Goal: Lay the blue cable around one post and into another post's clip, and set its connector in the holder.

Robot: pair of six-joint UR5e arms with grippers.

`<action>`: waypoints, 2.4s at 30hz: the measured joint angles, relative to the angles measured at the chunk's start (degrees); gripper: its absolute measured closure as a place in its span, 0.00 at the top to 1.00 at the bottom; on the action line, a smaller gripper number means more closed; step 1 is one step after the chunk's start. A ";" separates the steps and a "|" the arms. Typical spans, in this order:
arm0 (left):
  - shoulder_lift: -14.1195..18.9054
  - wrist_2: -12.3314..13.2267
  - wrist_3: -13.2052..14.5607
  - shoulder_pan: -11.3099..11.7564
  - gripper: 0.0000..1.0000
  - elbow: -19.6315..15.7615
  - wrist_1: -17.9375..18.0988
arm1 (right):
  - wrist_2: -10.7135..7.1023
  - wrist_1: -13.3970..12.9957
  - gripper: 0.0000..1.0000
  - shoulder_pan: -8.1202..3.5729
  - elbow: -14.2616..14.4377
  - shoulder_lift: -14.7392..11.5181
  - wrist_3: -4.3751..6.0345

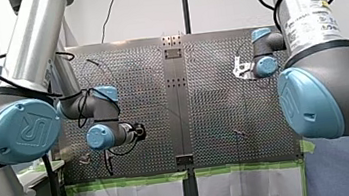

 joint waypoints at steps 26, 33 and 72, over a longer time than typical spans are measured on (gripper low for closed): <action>0.02 -0.03 0.00 0.38 1.00 0.00 -0.67 | -6.31 -2.65 0.00 -8.36 9.39 -7.39 -1.77; 0.01 -0.08 0.03 0.38 1.00 0.00 -1.29 | -8.32 -6.10 0.00 -9.47 10.24 -6.20 -1.56; 0.04 -2.04 0.08 1.15 1.00 0.96 -4.82 | -15.52 -4.80 0.00 -13.98 1.14 0.08 -1.61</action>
